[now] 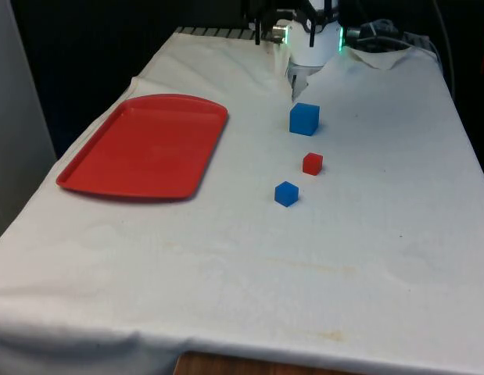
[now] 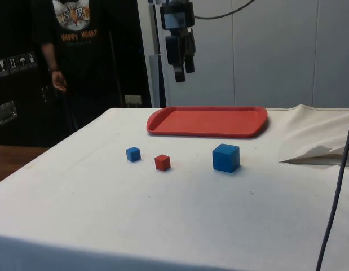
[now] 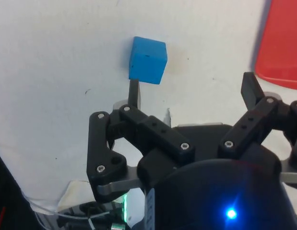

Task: Pick up the largest block and place it onto the tray.

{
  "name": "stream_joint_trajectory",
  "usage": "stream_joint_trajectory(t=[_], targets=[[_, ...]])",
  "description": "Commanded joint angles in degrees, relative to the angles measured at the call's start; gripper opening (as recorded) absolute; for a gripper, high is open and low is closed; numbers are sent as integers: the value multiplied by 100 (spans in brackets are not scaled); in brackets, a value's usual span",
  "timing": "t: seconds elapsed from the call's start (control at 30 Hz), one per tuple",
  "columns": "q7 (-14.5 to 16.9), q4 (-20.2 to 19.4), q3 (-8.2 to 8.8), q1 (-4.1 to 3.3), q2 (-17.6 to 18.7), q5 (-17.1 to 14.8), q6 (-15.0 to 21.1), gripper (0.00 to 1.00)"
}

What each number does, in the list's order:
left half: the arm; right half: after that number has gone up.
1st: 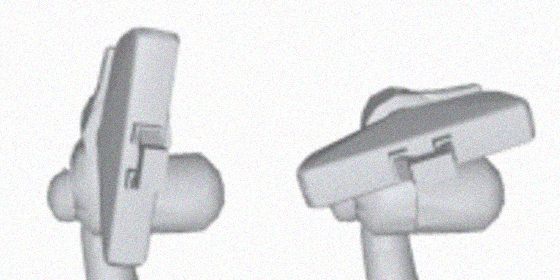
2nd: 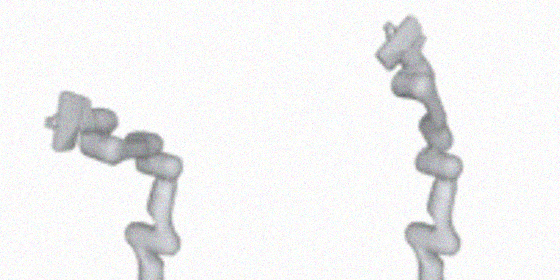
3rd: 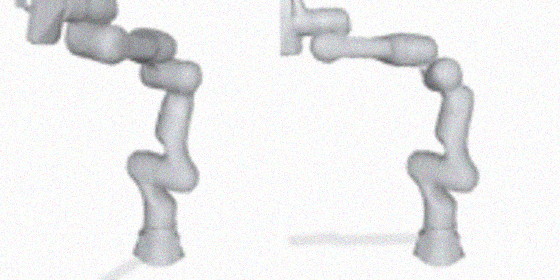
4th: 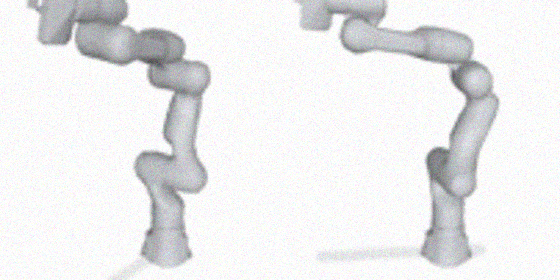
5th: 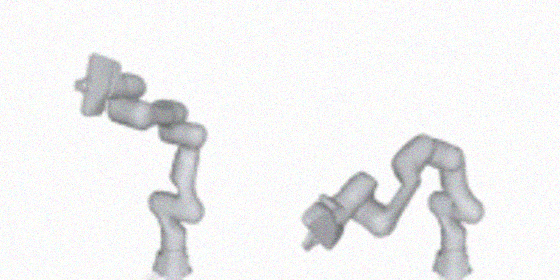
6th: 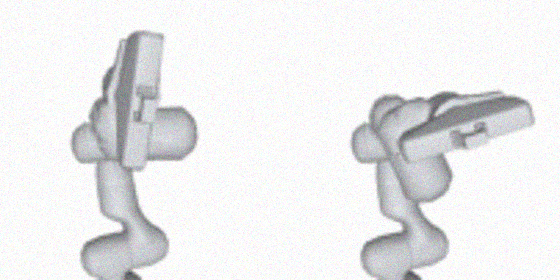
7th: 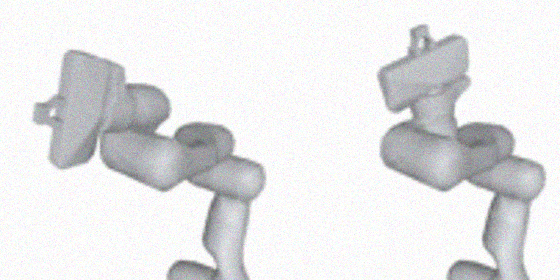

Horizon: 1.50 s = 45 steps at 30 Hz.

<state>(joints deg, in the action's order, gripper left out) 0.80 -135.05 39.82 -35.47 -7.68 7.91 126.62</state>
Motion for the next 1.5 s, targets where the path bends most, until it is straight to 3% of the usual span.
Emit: stream_joint_trajectory(t=[0.0,0.33,0.73,1.2,1.47], targets=[[40,-6,11,-11,29,-69,34,100],[23,0,-17,0,97,-143,-29,100],[-97,-6,-52,-11,80,-246,-510,100],[-350,-52,-258,0,281,-309,-791,100],[-527,-86,-413,-17,630,-481,-825,100]])
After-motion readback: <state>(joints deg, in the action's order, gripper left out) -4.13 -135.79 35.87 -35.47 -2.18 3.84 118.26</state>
